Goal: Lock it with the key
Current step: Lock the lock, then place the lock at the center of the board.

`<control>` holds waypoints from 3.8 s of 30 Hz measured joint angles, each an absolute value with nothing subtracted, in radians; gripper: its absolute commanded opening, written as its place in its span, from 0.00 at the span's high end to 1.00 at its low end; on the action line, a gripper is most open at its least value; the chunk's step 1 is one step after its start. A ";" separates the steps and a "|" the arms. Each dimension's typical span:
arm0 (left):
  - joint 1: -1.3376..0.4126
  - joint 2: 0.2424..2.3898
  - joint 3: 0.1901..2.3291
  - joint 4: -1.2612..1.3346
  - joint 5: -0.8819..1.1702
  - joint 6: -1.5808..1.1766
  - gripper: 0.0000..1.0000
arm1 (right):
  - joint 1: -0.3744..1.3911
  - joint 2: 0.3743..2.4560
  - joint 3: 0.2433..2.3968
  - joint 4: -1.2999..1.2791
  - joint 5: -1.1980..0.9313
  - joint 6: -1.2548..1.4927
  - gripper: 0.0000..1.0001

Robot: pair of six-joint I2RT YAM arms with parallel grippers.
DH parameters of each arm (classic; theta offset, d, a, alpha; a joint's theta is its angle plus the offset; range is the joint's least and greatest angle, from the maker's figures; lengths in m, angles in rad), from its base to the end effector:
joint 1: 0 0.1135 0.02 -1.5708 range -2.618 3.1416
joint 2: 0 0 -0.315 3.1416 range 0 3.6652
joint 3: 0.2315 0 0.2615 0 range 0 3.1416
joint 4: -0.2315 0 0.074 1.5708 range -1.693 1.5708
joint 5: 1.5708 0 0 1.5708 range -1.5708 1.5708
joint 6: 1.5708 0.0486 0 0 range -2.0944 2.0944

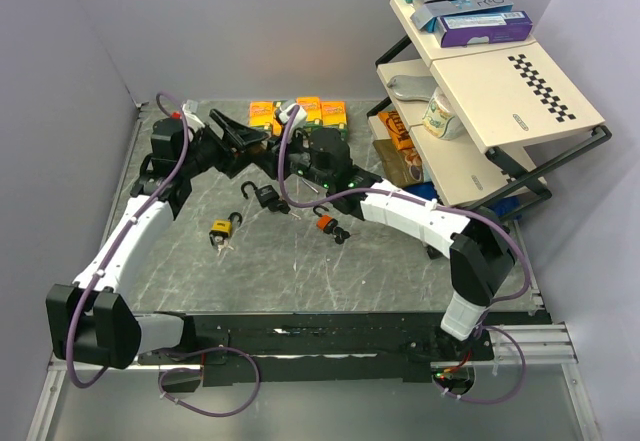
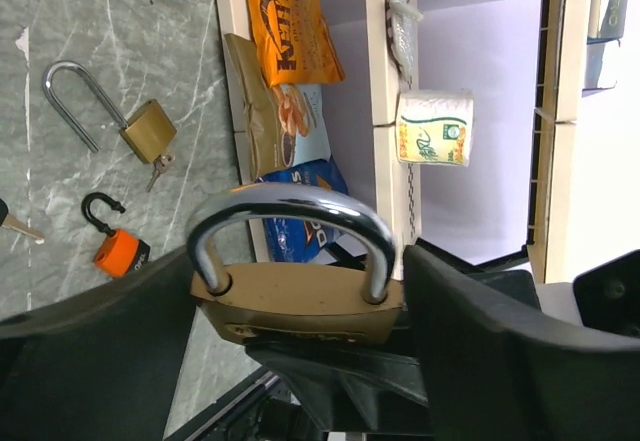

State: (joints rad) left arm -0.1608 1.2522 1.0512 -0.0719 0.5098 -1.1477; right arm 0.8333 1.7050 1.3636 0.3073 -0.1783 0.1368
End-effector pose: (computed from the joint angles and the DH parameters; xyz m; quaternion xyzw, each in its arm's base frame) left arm 0.2872 -0.0706 0.3892 -0.2310 0.7512 -0.5153 0.3418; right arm 0.2921 0.3343 0.3928 -0.3026 0.6521 0.3794 0.5825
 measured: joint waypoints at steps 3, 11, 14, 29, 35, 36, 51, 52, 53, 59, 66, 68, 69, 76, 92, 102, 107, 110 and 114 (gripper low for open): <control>-0.160 1.254 1.048 -0.064 0.510 -1.150 0.29 | 0.833 1.706 1.371 0.307 -0.173 0.136 1.00; -0.161 1.253 1.047 -0.050 0.508 -1.147 0.13 | 0.833 1.706 1.374 0.307 -0.171 0.133 1.00; -0.161 1.246 1.047 -0.052 0.500 -1.146 0.16 | 0.833 1.707 1.374 0.307 -0.165 0.133 1.00; -0.158 1.225 1.025 -0.047 0.493 -1.149 0.99 | 0.833 1.718 1.378 0.311 -0.177 0.133 0.47; -0.121 1.229 1.025 -0.099 0.500 -1.145 0.99 | 0.815 1.697 1.376 0.345 -0.242 0.135 0.35; -0.110 1.229 1.025 -0.103 0.500 -1.145 0.99 | 0.807 1.686 1.373 0.344 -0.258 0.132 0.40; -0.088 1.228 1.025 -0.104 0.527 -1.150 0.99 | 0.755 1.659 1.372 0.229 -0.487 0.082 0.55; -0.088 1.228 1.025 -0.104 0.527 -1.150 0.99 | 0.755 1.659 1.372 0.222 -0.495 0.080 0.55; -0.088 1.227 1.025 -0.104 0.527 -1.150 0.99 | 0.755 1.659 1.372 0.216 -0.500 0.078 0.56; -0.088 1.227 1.025 -0.104 0.534 -1.161 0.99 | 0.755 1.662 1.378 0.183 -0.506 0.058 0.59; -0.091 1.227 1.025 -0.104 0.538 -1.168 0.99 | 0.757 1.693 1.414 0.165 -0.499 0.034 0.83; -0.091 1.227 1.025 -0.104 0.536 -1.168 0.99 | 0.757 1.702 1.423 0.159 -0.495 0.029 0.90; -0.090 1.227 1.025 -0.104 0.535 -1.168 0.99 | 0.757 1.704 1.425 0.157 -0.494 0.027 0.93; -0.086 1.227 1.025 -0.106 0.527 -1.169 0.99 | 0.757 1.704 1.426 0.147 -0.466 -0.009 1.00; 0.042 1.375 1.242 -0.263 0.395 -1.028 0.99 | 0.772 1.671 1.298 0.122 -0.476 -0.069 1.00; 0.099 1.686 1.589 -0.649 0.147 -0.267 0.99 | 0.732 1.594 1.267 0.102 -0.480 -0.035 1.00; 0.131 1.887 1.673 -0.794 0.044 -0.040 0.99 | 0.720 1.575 1.267 0.104 -0.490 -0.027 1.00; 0.141 2.000 1.728 -0.838 -0.007 0.020 0.99 | 0.719 1.575 1.267 0.102 -0.492 -0.020 1.00; 0.140 2.109 1.786 -0.846 -0.041 0.045 0.99 | 0.716 1.575 1.267 0.103 -0.500 -0.017 1.00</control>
